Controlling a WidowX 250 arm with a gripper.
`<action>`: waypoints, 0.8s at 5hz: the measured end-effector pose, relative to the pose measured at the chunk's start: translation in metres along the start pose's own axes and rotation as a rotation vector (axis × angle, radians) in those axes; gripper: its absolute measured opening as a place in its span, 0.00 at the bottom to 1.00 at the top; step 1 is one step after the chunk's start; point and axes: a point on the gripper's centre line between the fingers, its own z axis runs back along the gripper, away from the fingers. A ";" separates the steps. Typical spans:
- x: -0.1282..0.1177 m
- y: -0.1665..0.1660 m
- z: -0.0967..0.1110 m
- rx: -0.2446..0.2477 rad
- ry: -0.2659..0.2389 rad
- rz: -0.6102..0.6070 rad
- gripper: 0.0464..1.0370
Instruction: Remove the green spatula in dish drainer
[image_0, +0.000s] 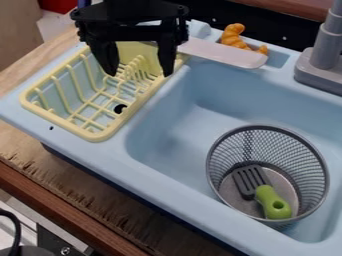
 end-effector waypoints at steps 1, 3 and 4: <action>-0.004 0.001 -0.005 0.007 0.022 0.004 0.95; -0.012 -0.027 0.000 0.025 0.060 0.055 0.95; -0.024 -0.044 0.006 0.001 0.103 0.055 0.95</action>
